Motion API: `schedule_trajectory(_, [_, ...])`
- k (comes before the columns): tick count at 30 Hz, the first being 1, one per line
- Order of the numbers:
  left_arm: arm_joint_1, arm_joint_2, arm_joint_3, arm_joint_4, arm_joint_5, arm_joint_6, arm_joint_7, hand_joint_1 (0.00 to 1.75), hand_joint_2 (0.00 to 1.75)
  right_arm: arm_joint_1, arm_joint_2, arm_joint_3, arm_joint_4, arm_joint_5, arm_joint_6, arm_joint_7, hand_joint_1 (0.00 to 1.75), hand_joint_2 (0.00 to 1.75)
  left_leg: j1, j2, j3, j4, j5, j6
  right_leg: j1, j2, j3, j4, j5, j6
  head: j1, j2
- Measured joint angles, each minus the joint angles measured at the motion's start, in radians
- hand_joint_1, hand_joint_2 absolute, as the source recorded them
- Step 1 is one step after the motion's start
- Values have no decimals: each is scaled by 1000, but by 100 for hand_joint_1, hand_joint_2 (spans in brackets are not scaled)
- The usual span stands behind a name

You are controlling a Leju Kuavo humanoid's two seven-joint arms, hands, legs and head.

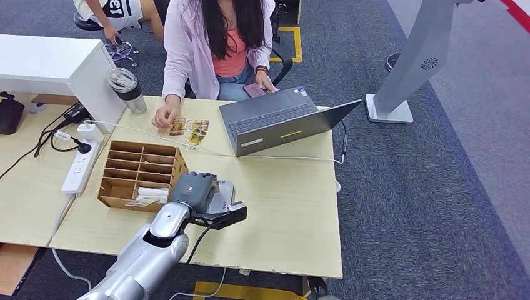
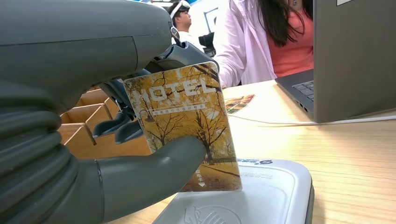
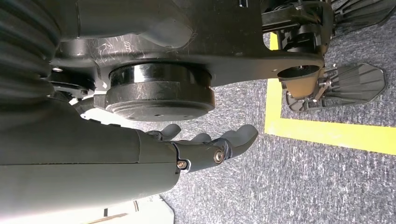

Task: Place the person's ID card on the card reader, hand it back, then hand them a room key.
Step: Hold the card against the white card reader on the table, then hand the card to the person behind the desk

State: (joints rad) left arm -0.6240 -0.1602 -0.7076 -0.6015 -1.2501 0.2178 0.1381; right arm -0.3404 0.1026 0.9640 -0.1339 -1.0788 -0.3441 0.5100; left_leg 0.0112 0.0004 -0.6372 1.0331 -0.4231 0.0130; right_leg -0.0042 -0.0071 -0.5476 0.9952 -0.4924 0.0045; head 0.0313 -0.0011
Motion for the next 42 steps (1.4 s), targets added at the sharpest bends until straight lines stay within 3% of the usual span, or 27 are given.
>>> schedule_trajectory(5, [-3, -3, 0, 1, 10, 26, -10, 175, 175, 0, 0, 0, 0, 0, 0, -1, 0, 175, 0, 0, 0, 0, 0, 0, 0, 0, 0, 0, 0, 0, 0, 0])
schedule_trajectory(10, [-34, -14, 11, -25, 39, 114, -27, 175, 175, 0, 0, 5, 0, 11, 0, -3, 0, 175, 0, 0, -1, 0, 1, 0, 0, 0, -1, 0, 0, 0, 0, 0])
schedule_trajectory(14, [-121, -14, 38, -67, 41, 246, -67, 175, 175, -4, 2, 29, 0, 45, 1, 10, 0, 175, 0, -1, -1, 0, 1, 0, 0, 0, -1, 0, 1, 0, 0, 0])
schedule_trajectory(18, [-262, -2, 97, -62, -2, 372, -79, 175, 175, -17, 19, 68, 0, 83, 6, 36, 0, 175, 1, -1, -1, 0, 2, 0, 1, 0, -1, 1, 1, 0, 0, 0])
schedule_trajectory(21, [-361, 7, 141, -28, -16, 388, -101, 175, 175, -26, 34, 90, -1, 89, 4, 43, 0, 175, 1, 0, -1, 0, 2, 0, 1, 0, -1, 1, 1, -1, 0, 0])
schedule_trajectory(24, [-405, 9, 168, -5, -32, 407, -104, 175, 175, -32, 43, 103, -1, 88, 10, 45, 0, 175, 1, 0, -1, 0, 2, -1, 1, 0, -1, 1, 1, -1, 0, 0])
schedule_trajectory(42, [-442, 7, 206, 49, -45, 420, -103, 175, 175, -38, 49, 123, -1, 82, 23, 66, 0, 175, 0, 0, -1, 0, 2, 0, 0, 0, -1, 1, 1, -1, 0, 0])
